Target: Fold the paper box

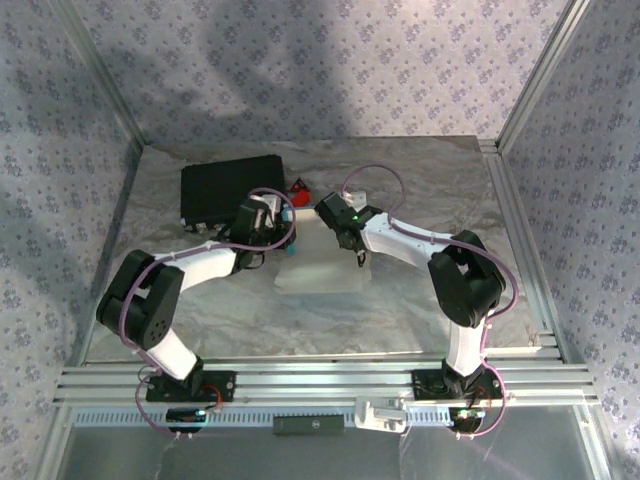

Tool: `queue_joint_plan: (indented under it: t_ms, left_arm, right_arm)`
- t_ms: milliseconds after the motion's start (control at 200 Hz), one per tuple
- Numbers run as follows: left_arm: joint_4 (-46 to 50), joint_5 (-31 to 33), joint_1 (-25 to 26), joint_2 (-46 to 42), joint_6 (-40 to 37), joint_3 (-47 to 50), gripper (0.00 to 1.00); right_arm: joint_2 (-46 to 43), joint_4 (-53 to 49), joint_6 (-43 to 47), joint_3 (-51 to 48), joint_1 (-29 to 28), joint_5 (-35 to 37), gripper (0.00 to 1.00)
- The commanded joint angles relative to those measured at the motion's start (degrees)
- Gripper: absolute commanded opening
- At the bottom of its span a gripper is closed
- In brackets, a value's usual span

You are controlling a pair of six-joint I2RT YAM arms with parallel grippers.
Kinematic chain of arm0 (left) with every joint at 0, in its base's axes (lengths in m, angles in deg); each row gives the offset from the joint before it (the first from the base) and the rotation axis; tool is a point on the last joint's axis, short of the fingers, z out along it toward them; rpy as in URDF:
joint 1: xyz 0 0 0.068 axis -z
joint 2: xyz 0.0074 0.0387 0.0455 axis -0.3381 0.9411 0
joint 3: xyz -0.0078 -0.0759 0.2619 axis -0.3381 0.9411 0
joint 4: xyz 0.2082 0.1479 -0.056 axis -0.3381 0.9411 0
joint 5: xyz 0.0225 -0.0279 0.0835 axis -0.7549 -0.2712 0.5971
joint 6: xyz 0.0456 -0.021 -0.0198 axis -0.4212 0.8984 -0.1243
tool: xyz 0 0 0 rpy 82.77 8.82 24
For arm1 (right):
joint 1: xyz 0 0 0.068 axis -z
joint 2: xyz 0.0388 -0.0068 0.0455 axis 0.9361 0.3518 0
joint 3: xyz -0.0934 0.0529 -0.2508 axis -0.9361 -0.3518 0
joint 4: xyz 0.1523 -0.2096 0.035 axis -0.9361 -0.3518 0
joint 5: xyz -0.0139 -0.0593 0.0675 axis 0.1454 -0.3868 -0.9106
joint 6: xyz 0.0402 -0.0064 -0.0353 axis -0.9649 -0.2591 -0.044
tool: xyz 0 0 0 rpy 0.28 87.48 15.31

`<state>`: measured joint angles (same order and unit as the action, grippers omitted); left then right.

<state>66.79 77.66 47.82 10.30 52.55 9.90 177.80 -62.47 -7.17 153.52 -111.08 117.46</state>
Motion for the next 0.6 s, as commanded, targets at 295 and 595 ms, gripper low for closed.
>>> queue_joint_plan:
  t_ms: [295, 595]
  left_arm:
    - [0.29, 3.18, -0.02, 5.68, -2.05, -4.33, 0.27]
    - [5.25, 21.72, 4.91, 7.65, 0.33, -5.36, 0.0]
  right_arm:
    - [-0.52, -0.51, 1.23, -0.74, -0.29, -0.43, 0.0]
    - [0.32, -1.9, -0.18, 0.18, -0.26, 0.33, 0.0]
